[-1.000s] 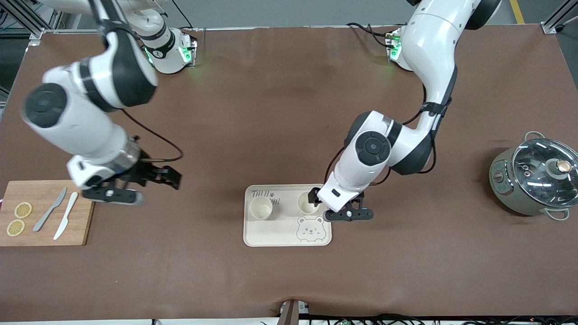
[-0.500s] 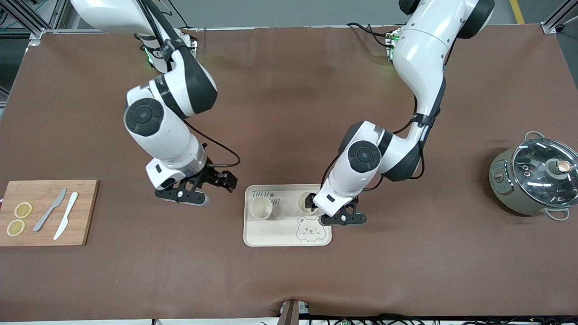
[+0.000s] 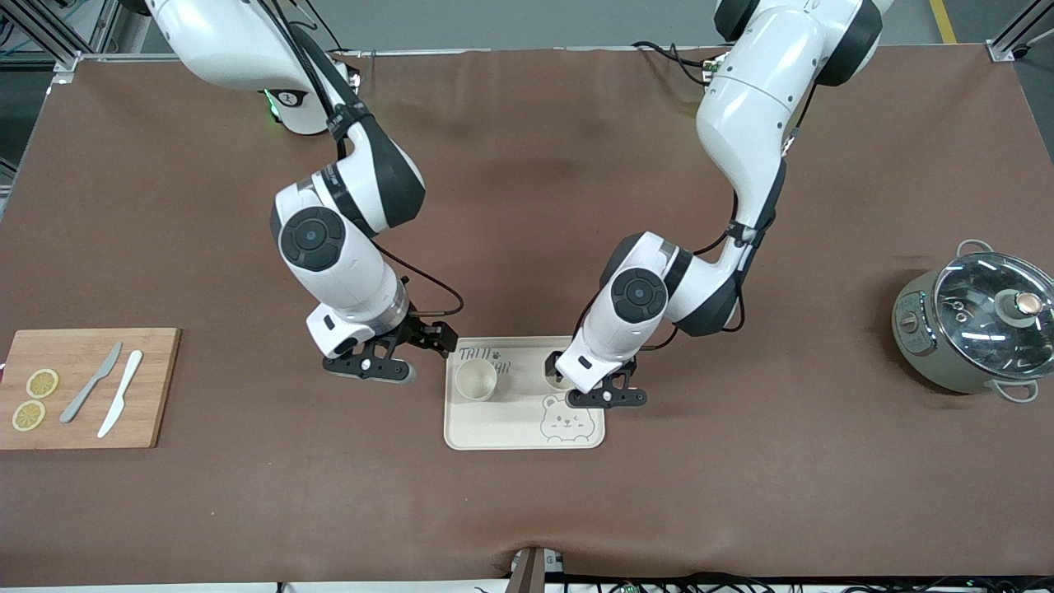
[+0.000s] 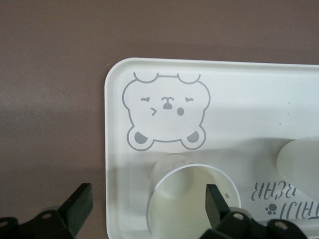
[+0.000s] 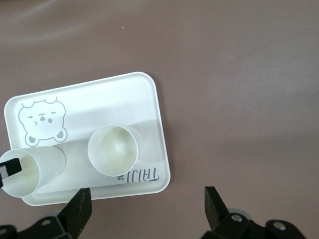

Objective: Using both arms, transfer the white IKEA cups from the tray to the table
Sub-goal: 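Grasp one white cup with the right gripper while the left gripper grasps the other, then lift the cup with the left gripper and carry it toward the steel pot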

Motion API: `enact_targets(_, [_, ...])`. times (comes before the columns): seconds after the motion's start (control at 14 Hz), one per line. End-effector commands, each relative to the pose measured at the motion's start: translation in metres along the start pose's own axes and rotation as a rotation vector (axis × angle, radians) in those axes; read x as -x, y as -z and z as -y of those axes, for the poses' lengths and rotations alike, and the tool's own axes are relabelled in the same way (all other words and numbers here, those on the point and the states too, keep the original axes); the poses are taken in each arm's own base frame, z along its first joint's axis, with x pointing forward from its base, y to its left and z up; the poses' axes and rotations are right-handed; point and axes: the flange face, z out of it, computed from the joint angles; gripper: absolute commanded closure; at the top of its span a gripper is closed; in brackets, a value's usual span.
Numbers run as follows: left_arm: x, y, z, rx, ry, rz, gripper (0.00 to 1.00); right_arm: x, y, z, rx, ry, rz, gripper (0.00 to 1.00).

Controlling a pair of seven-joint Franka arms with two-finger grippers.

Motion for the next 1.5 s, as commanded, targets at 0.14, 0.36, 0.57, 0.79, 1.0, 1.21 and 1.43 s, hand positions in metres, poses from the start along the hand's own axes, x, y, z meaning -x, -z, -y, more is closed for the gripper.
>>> enact_targets(0.14, [0.011,-0.019,-0.008,-0.027,0.007,0.004,0.0,0.005,-0.04,0.017,0.023,0.033,-0.029,0.0])
enact_targets(0.36, [0.013,-0.023,-0.005,-0.035,0.01,0.017,0.0,0.004,-0.061,0.018,0.023,0.049,-0.048,0.0])
enact_targets(0.57, [0.014,-0.024,-0.005,-0.034,0.018,0.021,0.24,0.004,-0.077,0.015,0.06,0.078,-0.056,0.0])
enact_targets(0.79, [0.016,-0.031,-0.004,-0.044,0.042,0.027,1.0,0.004,-0.088,0.015,0.057,0.079,-0.057,0.0])
enact_targets(1.0, [0.016,-0.033,-0.004,-0.047,0.041,0.029,1.0,0.005,-0.104,0.016,0.041,0.082,-0.068,0.0])
enact_targets(1.21, [0.019,-0.034,-0.006,-0.05,0.033,0.029,1.0,0.009,-0.12,0.02,0.031,0.088,-0.071,0.0])
enact_targets(1.43, [0.018,-0.031,-0.007,-0.049,0.035,0.026,1.0,0.01,-0.134,0.021,0.017,0.09,-0.083,0.0])
